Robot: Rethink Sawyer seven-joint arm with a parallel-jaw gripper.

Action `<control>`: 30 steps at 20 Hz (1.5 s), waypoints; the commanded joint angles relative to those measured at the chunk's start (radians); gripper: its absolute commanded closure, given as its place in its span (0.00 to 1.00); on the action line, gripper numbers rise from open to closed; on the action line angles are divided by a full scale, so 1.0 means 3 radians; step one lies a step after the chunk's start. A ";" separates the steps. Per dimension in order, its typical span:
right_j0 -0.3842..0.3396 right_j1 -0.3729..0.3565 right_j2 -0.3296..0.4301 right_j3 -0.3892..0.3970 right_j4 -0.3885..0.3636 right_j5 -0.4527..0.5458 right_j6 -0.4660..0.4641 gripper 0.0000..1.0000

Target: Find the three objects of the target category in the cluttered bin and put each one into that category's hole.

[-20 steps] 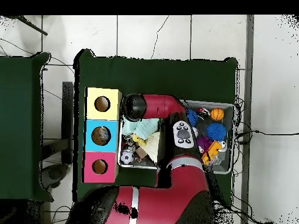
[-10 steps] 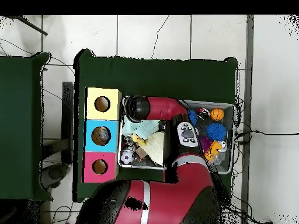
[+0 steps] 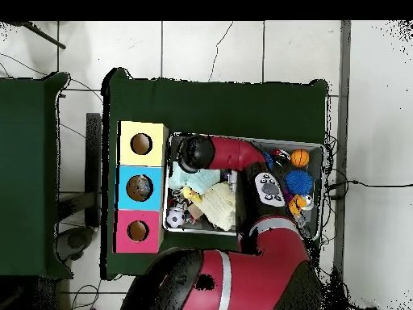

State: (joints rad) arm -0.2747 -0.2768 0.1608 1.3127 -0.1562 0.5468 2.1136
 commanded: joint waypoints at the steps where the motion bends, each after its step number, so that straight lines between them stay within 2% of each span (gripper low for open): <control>1: -0.0140 -0.0080 0.0355 0.0582 -0.0246 0.0004 -0.0411 0.00; 7: -0.0103 -0.0210 0.0365 0.0714 -0.0205 0.0021 -0.0253 0.00; 14: 0.0204 -0.0169 0.0095 0.0788 -0.0078 -0.0331 0.0421 0.00; 16: 0.0279 -0.0152 0.0023 0.0762 -0.0052 -0.0376 0.0502 0.00; 24: 0.0402 -0.0086 -0.0124 0.0691 0.0074 -0.0431 0.0491 0.00; 30: 0.0393 -0.0068 -0.0138 0.0688 0.0104 -0.0433 0.0446 0.00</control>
State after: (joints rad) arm -0.1786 -0.3606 0.0860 1.4266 -0.1539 0.4166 2.1136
